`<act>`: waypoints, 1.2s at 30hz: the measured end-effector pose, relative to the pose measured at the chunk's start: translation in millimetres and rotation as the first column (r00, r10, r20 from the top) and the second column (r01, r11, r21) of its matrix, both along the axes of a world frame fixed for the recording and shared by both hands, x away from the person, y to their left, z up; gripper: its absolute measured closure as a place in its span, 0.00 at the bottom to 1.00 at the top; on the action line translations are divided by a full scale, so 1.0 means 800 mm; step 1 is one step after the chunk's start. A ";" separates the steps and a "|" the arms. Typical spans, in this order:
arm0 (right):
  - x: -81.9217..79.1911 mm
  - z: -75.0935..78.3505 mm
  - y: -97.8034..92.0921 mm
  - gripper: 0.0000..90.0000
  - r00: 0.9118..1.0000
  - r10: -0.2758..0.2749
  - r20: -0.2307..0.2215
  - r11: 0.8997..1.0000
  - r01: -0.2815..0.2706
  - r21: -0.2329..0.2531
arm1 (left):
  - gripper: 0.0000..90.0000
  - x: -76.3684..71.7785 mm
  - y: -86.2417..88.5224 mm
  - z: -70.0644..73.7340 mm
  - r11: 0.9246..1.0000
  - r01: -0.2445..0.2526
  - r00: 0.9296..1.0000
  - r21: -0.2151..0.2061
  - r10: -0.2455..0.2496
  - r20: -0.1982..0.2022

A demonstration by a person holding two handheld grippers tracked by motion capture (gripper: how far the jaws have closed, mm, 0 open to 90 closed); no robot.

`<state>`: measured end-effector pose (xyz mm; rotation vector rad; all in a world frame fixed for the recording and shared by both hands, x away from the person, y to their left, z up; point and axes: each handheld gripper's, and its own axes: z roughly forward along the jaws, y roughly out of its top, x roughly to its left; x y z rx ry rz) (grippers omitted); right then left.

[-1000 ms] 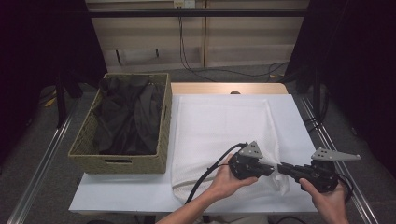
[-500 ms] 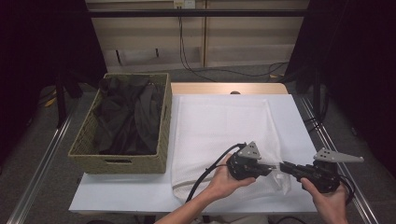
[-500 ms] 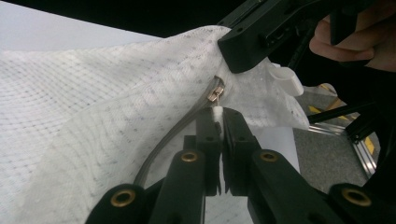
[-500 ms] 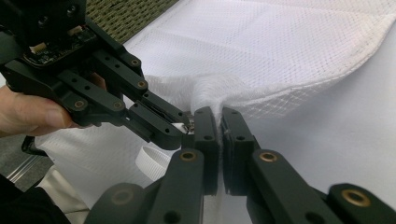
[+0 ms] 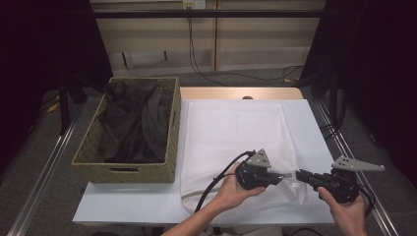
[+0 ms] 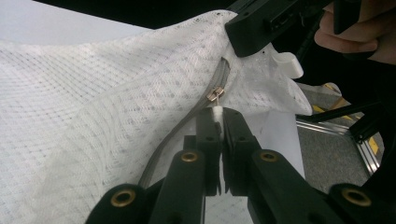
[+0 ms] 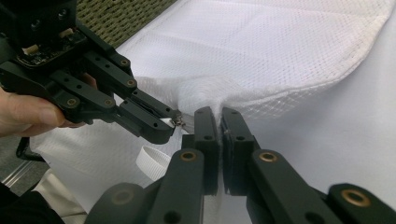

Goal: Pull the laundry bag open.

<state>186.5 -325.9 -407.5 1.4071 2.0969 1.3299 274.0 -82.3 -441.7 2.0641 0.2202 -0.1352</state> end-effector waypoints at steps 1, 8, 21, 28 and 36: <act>0.000 0.000 0.000 0.96 1.000 0.003 -0.002 1.000 -0.003 0.001 | 0.96 0.001 0.001 0.000 1.000 0.004 1.000 0.009 -0.004 0.009; 0.002 -0.001 0.001 0.96 1.000 0.003 0.000 1.000 -0.003 -0.005 | 0.96 0.002 0.005 -0.001 1.000 0.005 1.000 0.009 -0.005 0.002; 0.000 0.000 -0.004 0.96 1.000 -0.018 0.000 1.000 0.018 -0.007 | 0.96 0.005 0.009 -0.003 1.000 -0.004 1.000 0.018 0.004 -0.003; 0.000 0.000 -0.009 0.96 0.999 -0.034 0.002 0.999 0.034 0.000 | 0.96 0.006 0.012 -0.004 0.999 -0.006 1.000 0.032 0.006 0.007; 0.000 -0.001 -0.009 0.96 1.000 -0.030 0.003 1.000 0.030 -0.007 | 0.96 0.008 0.016 -0.007 1.000 -0.012 1.000 0.018 0.012 -0.009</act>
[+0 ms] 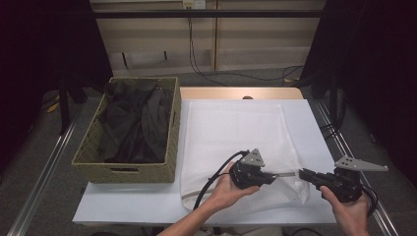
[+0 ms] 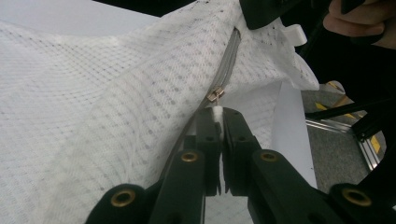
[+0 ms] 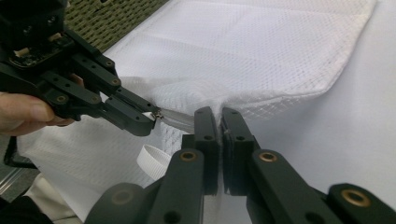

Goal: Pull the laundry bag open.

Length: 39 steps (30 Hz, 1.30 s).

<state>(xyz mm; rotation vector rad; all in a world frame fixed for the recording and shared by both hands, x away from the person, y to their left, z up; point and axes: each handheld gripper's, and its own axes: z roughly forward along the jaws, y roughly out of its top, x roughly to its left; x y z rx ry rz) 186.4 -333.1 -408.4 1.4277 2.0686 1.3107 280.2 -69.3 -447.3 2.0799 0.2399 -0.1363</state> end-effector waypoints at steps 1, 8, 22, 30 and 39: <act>-0.001 0.000 0.000 0.96 1.000 -0.003 -0.003 1.000 0.003 0.005 | 0.96 0.000 0.000 0.000 1.000 -0.002 1.000 0.003 0.002 0.002; 0.000 0.001 0.001 0.96 1.000 -0.010 0.004 1.000 0.010 0.005 | 0.96 0.001 0.002 0.003 1.000 -0.004 1.000 0.008 0.004 0.004; -0.002 -0.001 -0.001 0.96 1.000 -0.013 0.001 1.000 0.013 0.009 | 0.96 0.002 0.016 0.001 1.000 -0.011 1.000 0.015 0.011 -0.004; -0.001 -0.001 0.001 0.96 1.000 -0.010 0.002 1.000 0.010 0.008 | 0.96 -0.001 0.019 0.003 1.000 -0.010 1.000 0.008 0.010 0.001; -0.002 -0.002 -0.002 0.96 1.000 -0.017 -0.001 1.000 0.017 0.016 | 0.96 -0.003 0.026 0.005 0.999 -0.013 1.000 0.033 0.013 0.005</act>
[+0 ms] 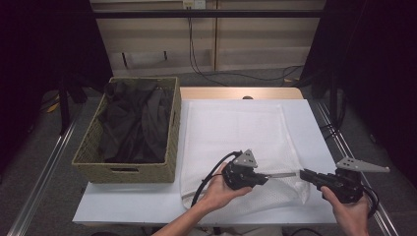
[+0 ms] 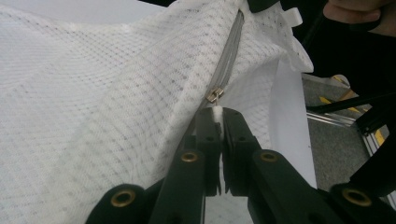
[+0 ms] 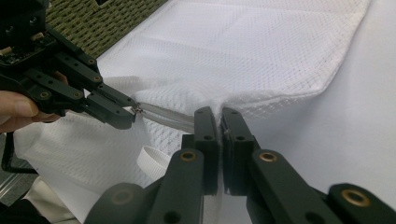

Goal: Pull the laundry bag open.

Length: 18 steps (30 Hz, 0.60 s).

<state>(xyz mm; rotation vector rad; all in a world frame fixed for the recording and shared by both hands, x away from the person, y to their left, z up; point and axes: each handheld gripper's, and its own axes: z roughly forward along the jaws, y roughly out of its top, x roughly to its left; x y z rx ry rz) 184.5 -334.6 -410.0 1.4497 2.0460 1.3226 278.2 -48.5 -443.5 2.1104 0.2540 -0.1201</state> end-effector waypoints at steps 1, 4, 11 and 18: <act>0.000 0.000 0.000 0.96 1.000 0.003 0.001 1.000 -0.003 -0.005 | 0.96 0.000 0.001 0.000 1.000 0.005 1.000 0.006 -0.005 0.008; 0.000 -0.001 0.003 0.96 1.000 0.012 0.000 1.000 -0.012 -0.004 | 0.96 0.002 0.005 0.002 1.000 0.011 1.000 0.016 -0.011 0.008; 0.000 0.001 0.003 0.96 1.000 0.004 0.007 1.000 -0.004 -0.001 | 0.96 0.003 0.013 0.001 1.000 0.000 1.000 -0.005 0.000 -0.001; 0.000 0.001 0.002 0.96 1.000 0.003 0.009 1.000 -0.003 0.001 | 0.96 0.004 0.018 -0.001 1.000 -0.001 1.000 0.009 0.001 -0.009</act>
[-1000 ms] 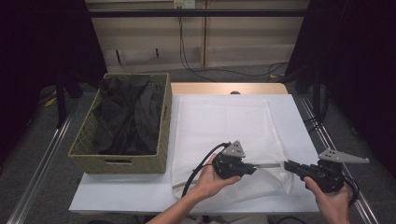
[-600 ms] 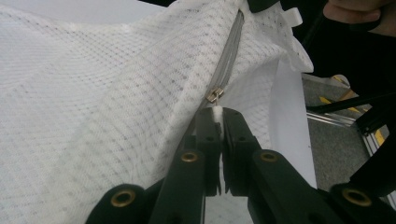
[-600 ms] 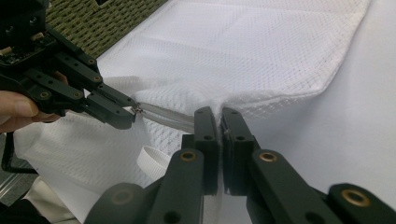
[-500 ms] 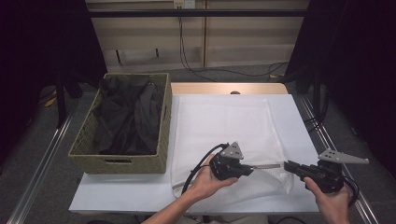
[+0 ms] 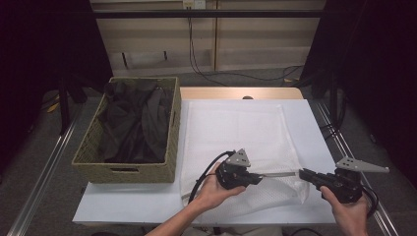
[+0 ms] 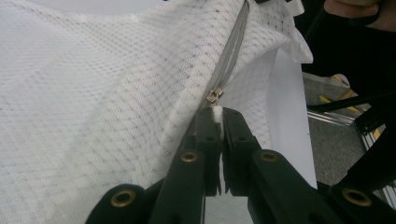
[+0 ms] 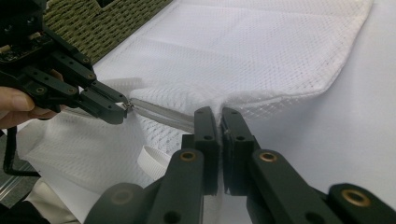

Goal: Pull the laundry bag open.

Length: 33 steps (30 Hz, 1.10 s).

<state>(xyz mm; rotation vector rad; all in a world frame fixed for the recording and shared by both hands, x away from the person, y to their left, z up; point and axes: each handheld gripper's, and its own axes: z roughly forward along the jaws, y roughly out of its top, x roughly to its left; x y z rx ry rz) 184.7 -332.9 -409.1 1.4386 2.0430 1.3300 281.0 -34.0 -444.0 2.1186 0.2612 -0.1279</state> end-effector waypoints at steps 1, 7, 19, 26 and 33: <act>0.000 0.000 0.000 0.96 1.000 0.001 0.000 1.000 -0.001 0.003 | 0.96 0.000 0.000 0.000 1.000 0.001 1.000 0.003 -0.001 0.000; 0.000 0.001 -0.001 0.96 1.000 -0.004 0.000 1.000 0.004 0.002 | 0.96 0.001 0.003 0.002 1.000 0.001 1.000 0.009 -0.001 0.010; -0.001 -0.001 -0.001 0.96 1.000 -0.008 -0.002 1.000 0.008 0.009 | 0.96 0.002 0.016 0.006 1.000 -0.002 1.000 0.002 0.002 0.006; -0.002 0.001 -0.001 0.96 1.000 -0.007 0.006 1.000 0.007 0.003 | 0.96 0.000 0.021 0.005 1.000 -0.013 1.000 0.014 0.013 0.004; -0.002 0.000 -0.002 0.96 1.000 -0.012 0.002 1.000 0.012 0.006 | 0.96 0.000 0.025 0.004 1.000 -0.022 1.000 0.017 0.022 0.000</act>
